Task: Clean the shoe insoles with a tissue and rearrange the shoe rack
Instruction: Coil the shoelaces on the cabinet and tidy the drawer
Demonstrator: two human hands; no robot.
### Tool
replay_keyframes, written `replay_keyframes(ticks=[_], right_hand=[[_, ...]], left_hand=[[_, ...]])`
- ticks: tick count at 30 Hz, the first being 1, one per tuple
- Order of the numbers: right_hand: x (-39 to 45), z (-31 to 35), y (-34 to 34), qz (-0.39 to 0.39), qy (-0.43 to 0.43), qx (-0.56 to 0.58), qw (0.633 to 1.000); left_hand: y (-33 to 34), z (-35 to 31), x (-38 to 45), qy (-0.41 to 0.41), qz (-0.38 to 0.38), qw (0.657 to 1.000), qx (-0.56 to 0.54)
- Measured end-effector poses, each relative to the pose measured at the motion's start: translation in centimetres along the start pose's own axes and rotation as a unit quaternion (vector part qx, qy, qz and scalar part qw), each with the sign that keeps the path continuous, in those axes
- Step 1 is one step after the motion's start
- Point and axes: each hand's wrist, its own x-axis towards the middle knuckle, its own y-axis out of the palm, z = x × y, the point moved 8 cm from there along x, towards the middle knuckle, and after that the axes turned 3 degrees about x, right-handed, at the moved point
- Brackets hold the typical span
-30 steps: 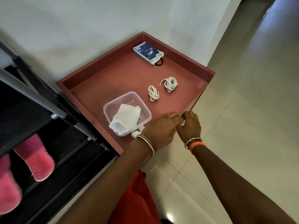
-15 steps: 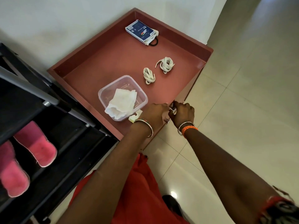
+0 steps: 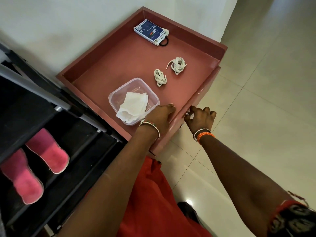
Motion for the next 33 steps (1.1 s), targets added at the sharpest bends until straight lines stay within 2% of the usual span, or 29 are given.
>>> replay_keyframes(ticks=[3, 6, 9, 11, 13, 14, 15, 17, 19, 23, 27, 29, 33], right_hand=[[-2.0, -3.2, -0.5, -0.005, 0.027, 0.014, 1.000], [-3.8, -5.9, -1.2, 0.003, 0.055, 0.034, 0.998], [-4.5, -7.1, -2.0, 0.025, 0.083, 0.065, 0.994], [-4.8, -7.9, -3.8, -0.031, 0.124, 0.139, 0.982], [-5.2, -7.7, -6.8, -0.149, 0.137, 0.224, 0.953], [-5.0, -6.6, -8.0, -0.179, 0.099, 0.220, 0.954], [-4.6, -5.0, -8.2, -0.157, 0.035, 0.177, 0.971], [-4.1, -1.9, -6.1, -0.015, -0.091, 0.033, 0.995], [-4.7, -1.2, -4.6, 0.096, -0.125, -0.047, 0.986], [-5.4, -2.1, -5.5, 0.087, -0.111, -0.056, 0.988], [-6.9, -4.6, -5.9, 0.085, -0.108, -0.047, 0.989], [-7.6, -5.3, -5.9, 0.091, -0.106, -0.047, 0.989], [-7.8, -5.2, -6.0, 0.100, -0.108, -0.057, 0.987]], left_hand=[[-0.4, -0.2, -0.4, -0.004, -0.009, 1.000, 0.000], [-0.3, -1.5, -0.5, 0.004, -0.023, 0.997, 0.080], [1.3, -3.4, -1.2, 0.010, -0.001, 0.985, 0.172], [3.1, -5.0, -2.2, 0.038, 0.021, 0.981, 0.191], [6.0, -6.2, -3.4, 0.042, 0.076, 0.990, 0.113], [7.4, -6.3, -3.8, 0.013, 0.110, 0.993, 0.034], [8.2, -6.3, -4.2, -0.028, 0.130, 0.990, -0.042], [8.4, -5.6, -4.0, -0.081, 0.112, 0.979, -0.152], [8.1, -4.9, -3.7, -0.099, 0.107, 0.969, -0.202], [9.1, -4.1, -4.6, -0.150, 0.165, 0.931, -0.288], [11.8, -5.4, -6.3, -0.242, 0.216, 0.836, -0.444], [12.5, -5.9, -6.2, -0.253, 0.211, 0.830, -0.449], [12.8, -6.4, -6.4, -0.248, 0.193, 0.848, -0.427]])
